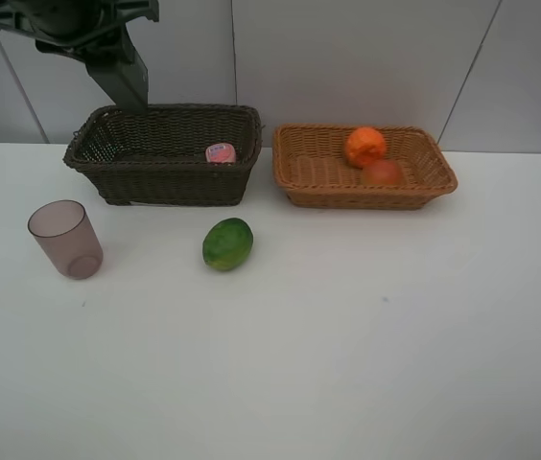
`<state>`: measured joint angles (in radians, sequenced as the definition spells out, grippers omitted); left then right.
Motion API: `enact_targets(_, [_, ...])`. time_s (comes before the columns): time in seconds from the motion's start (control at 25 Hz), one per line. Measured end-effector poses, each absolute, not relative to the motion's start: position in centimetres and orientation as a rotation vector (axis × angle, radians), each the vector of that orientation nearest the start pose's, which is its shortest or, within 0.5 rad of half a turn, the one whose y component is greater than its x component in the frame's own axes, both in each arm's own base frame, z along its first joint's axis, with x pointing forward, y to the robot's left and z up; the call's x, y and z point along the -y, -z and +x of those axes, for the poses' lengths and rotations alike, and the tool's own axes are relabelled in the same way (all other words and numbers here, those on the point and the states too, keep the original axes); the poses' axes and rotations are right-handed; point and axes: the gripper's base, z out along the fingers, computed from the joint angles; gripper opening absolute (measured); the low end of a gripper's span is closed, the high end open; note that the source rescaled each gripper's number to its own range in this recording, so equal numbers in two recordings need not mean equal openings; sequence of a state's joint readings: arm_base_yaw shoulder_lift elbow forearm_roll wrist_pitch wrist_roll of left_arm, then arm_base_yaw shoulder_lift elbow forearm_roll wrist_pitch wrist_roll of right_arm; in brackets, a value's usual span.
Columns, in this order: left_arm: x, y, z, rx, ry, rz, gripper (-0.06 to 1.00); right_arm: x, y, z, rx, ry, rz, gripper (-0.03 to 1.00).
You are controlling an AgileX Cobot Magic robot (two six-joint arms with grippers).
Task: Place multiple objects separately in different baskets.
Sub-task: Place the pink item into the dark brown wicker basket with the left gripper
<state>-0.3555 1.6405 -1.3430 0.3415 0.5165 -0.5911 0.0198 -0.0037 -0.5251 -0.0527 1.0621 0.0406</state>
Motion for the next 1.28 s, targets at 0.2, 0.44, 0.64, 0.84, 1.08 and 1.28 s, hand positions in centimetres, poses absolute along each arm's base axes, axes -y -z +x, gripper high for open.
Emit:
enact_targets(0.2, [10.5, -28.1, 38.8, -2.248, 0.117, -0.002, 0.45, 0.4, -28.4, -0.8, -2.016, 0.024, 0.024, 0.87])
enact_targets(0.44, [9.7, -23.6, 41.2, -2.296, 0.088, 0.010, 0.45, 0.4, -28.4, -0.8, -2.016, 0.024, 0.024, 0.87])
enact_targets(0.64, [10.0, -20.2, 42.1, -2.354, 0.078, 0.027, 0.45, 0.4, -28.4, -0.8, -2.016, 0.024, 0.024, 0.87])
enact_targets(0.84, [10.0, -18.4, 42.6, -2.374, 0.083, 0.029, 0.45, 0.4, -28.4, -0.8, -2.016, 0.024, 0.024, 0.87])
enact_targets(1.08, [10.0, -18.2, 43.0, -2.339, 0.114, 0.030, 0.45, 0.4, -28.4, -0.8, -2.016, 0.024, 0.024, 0.87])
enact_targets(1.28, [10.1, -18.4, 43.2, -2.314, 0.132, 0.035, 0.76, 0.4, -28.4, -0.8, -2.016, 0.024, 0.024, 0.87])
